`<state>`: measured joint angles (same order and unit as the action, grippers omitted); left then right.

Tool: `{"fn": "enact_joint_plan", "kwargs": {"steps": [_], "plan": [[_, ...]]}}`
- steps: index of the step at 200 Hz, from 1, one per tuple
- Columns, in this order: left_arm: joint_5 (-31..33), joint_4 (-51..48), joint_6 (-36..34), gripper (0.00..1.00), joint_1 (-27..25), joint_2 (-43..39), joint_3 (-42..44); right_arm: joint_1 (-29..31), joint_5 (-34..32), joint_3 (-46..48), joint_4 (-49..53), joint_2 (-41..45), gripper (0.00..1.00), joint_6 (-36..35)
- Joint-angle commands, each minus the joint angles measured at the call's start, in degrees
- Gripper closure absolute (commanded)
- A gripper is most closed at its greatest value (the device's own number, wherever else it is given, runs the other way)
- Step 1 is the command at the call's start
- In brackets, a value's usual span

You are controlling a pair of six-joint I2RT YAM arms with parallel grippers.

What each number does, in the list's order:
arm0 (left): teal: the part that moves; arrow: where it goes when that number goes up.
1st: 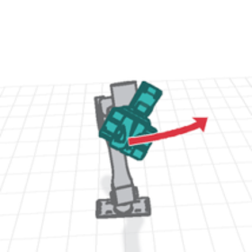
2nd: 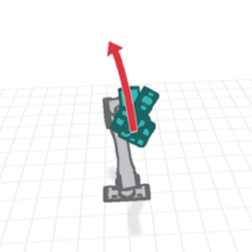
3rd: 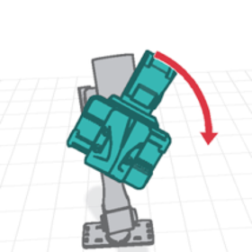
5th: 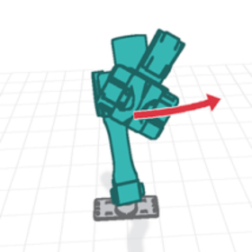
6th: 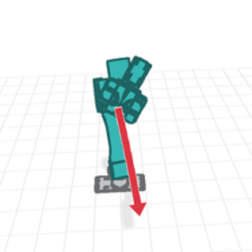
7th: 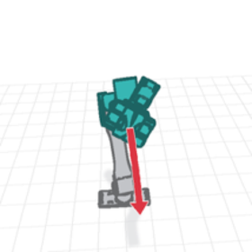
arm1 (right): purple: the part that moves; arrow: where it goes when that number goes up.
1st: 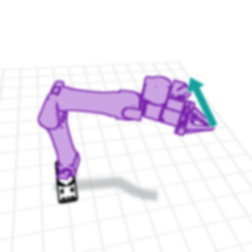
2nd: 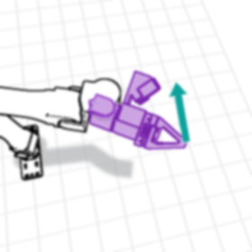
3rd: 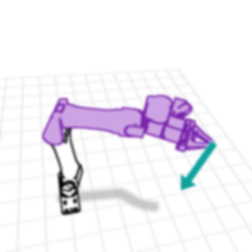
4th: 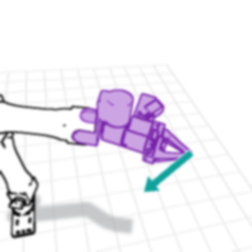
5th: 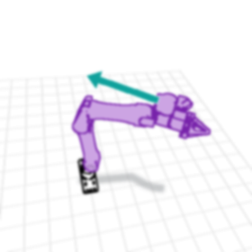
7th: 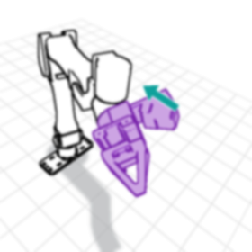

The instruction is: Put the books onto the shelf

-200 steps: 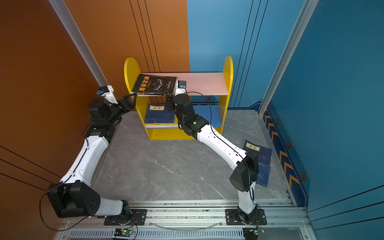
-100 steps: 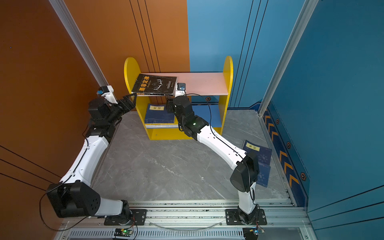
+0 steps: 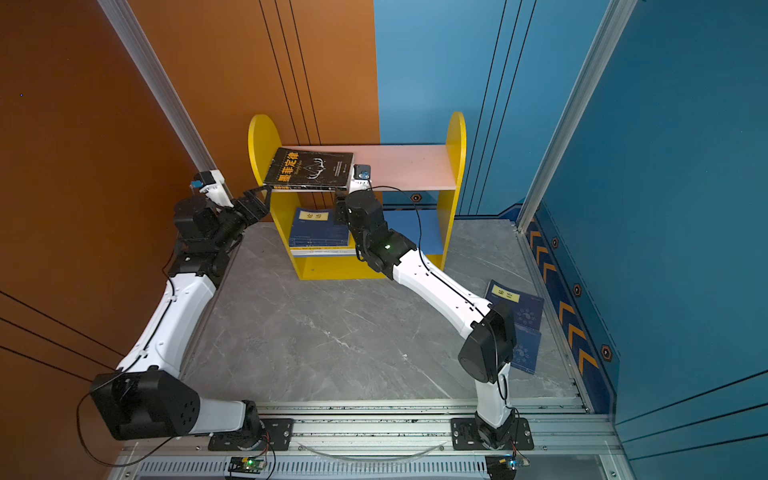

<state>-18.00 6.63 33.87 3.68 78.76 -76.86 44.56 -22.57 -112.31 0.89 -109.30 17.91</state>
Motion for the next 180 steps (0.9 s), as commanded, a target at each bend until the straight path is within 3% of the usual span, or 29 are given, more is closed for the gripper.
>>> {"fn": "enact_joint_plan", "kwargs": {"steps": [1,128,180], "plan": [[1.0,-0.8,-0.9,0.2,-0.3,-1.8,0.4,-1.8,0.0,-2.7,-0.5,-2.5,0.47,0.6],[1.7,-1.6,-1.6,0.2,-0.2,-1.7,0.5,-2.6,-0.4,-6.3,1.0,-5.7,0.53,0.5],[1.5,-1.5,-1.5,0.19,0.0,-1.1,0.1,-2.2,1.3,-1.9,0.1,-1.9,0.35,-0.6]]}}
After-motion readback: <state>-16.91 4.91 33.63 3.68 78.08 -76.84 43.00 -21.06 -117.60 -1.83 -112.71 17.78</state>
